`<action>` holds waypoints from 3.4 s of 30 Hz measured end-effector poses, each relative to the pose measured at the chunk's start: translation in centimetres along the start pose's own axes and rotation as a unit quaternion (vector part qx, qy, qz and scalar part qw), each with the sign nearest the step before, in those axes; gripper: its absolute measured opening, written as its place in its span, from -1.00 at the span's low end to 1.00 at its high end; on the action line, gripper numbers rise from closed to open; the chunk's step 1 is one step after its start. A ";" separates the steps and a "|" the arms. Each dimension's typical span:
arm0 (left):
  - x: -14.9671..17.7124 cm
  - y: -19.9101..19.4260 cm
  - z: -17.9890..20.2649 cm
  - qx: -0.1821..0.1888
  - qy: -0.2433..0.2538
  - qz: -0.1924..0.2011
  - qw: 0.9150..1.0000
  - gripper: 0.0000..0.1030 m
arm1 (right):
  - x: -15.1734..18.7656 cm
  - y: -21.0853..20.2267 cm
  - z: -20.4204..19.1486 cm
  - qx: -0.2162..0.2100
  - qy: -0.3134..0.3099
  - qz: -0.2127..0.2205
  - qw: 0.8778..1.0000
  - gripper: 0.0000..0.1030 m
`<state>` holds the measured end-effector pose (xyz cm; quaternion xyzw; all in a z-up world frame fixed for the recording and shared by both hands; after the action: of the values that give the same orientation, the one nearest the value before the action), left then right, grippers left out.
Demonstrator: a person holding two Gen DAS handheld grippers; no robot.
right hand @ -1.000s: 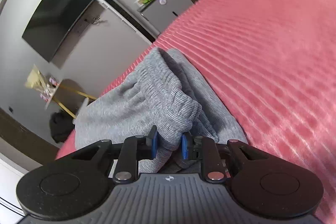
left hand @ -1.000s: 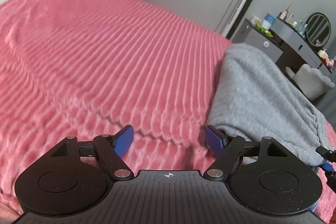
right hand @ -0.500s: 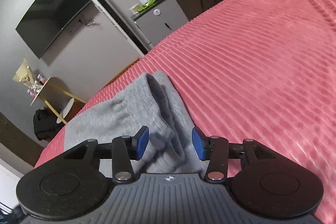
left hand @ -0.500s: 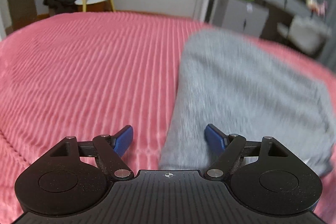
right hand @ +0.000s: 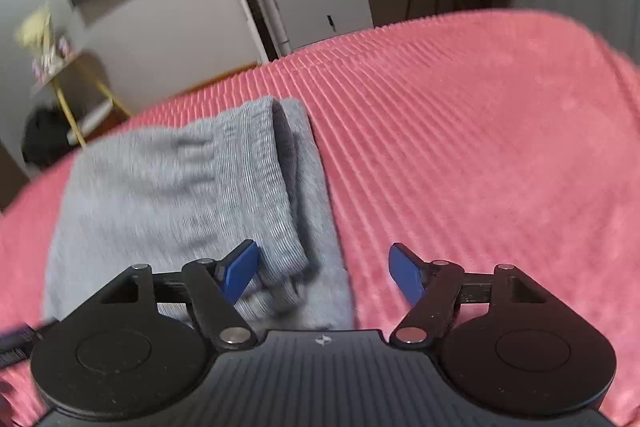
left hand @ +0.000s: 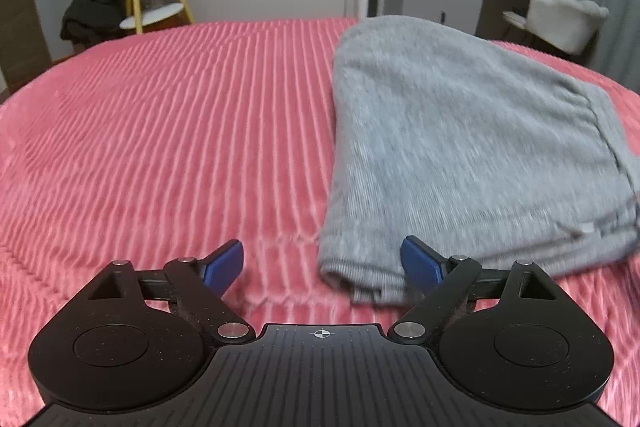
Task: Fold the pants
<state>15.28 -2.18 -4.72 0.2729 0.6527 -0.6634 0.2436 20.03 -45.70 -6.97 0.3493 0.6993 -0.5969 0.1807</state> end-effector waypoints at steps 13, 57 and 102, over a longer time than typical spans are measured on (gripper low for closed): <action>6.3 -4.6 -0.2 -0.001 -0.031 -0.041 0.999 0.85 | 8.4 -4.6 -3.2 -0.048 -0.064 -0.107 0.991 0.92; 5.1 -8.5 4.7 -0.014 0.081 0.100 0.992 0.95 | 8.4 -7.1 -7.4 0.005 -0.135 0.038 0.990 0.92; 6.4 -7.0 2.9 0.036 0.004 0.034 0.999 0.95 | 8.9 -7.1 -8.0 -0.006 -0.137 0.056 0.989 0.92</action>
<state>5.74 -4.71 -3.94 0.3065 0.6197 -0.6768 0.2530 10.19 -35.92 -6.14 0.3022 0.6509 -0.6238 0.3097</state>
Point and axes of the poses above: each gripper's, at about its wrist camera, not at the fingertips, and y roughly the way its jaws point, z to its right, x to its underside, the point moved 4 cm from there along y, roughly the way its jaws point
